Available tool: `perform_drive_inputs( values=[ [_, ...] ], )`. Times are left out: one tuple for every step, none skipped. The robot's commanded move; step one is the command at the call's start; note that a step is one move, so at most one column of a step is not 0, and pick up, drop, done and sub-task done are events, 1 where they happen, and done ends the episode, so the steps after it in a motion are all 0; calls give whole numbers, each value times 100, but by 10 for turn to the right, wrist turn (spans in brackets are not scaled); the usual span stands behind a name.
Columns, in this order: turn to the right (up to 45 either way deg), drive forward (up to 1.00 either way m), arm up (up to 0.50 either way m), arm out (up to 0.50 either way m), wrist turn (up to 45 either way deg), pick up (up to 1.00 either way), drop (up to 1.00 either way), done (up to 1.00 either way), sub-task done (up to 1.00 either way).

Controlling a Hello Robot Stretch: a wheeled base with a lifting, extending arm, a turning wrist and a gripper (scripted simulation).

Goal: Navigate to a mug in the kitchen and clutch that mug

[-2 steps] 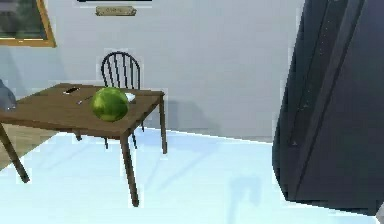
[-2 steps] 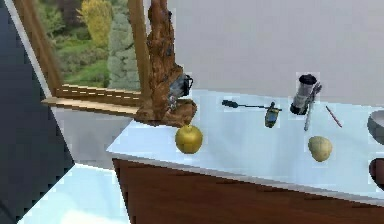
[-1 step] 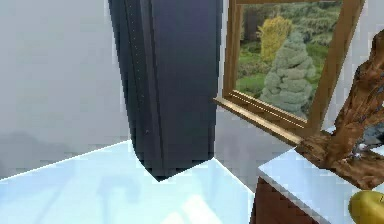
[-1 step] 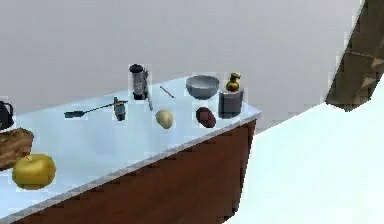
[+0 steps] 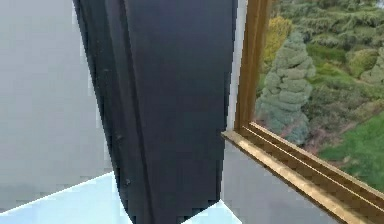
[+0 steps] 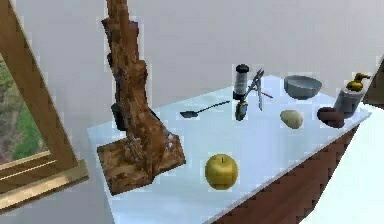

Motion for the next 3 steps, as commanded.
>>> perform_drive_inputs(
  values=[
    [90, 0, 0, 0, 0, 0, 0, 0, 0],
    [0, 20, 0, 0, 0, 0, 0, 0, 0],
    [210, 0, 0, 0, 0, 0, 0, 0, 0]
  ],
)
